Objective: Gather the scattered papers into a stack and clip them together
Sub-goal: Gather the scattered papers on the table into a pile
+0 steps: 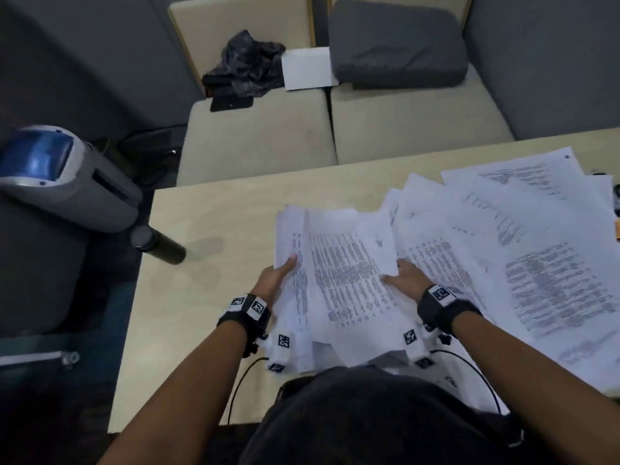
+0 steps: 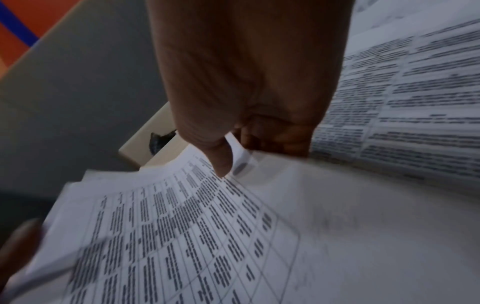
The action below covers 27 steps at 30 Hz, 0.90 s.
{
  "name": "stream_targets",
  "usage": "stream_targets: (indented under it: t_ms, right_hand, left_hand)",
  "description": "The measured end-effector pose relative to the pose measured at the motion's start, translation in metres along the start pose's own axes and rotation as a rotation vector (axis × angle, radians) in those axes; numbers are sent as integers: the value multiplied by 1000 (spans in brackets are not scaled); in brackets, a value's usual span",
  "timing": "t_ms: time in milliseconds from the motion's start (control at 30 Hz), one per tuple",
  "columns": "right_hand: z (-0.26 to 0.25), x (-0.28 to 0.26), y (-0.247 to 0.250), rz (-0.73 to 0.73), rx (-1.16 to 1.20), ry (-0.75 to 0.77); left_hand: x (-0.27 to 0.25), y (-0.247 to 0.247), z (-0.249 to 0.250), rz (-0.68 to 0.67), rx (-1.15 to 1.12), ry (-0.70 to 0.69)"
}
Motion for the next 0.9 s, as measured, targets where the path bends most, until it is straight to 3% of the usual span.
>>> stream_targets:
  t_ms: [200,267,333,467,667,900]
  right_hand:
    - [-28,-11,-31,-11,-332,13]
    - [-31,-9,-20,41,-258,21]
    - [-42,-19,-2,92,-24,70]
    - [-91,-59,31,10,420,253]
    - [-152,-104,38,-81,502,566]
    - [-153,-104,16,-47,479,575]
  left_hand:
    - [-5,-16,5,44,350,-198]
    - [-8,-10,17,47,285,-271]
    - [-14,1,34,14,180,-387]
    - [-28,25,81,13,-47,-504]
    - [-36,36,128,18,-173,-663]
    - [-42,44,116,60,-225,-660]
Point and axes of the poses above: each hand's wrist, its own x-axis towards the middle knuckle, its own y-axis out of the back of the hand, z = x × y, the point moved 1 cm from there along x, towards the middle knuckle, and after that the axes turned 15 degrees about -y, right-handed, at the moved point
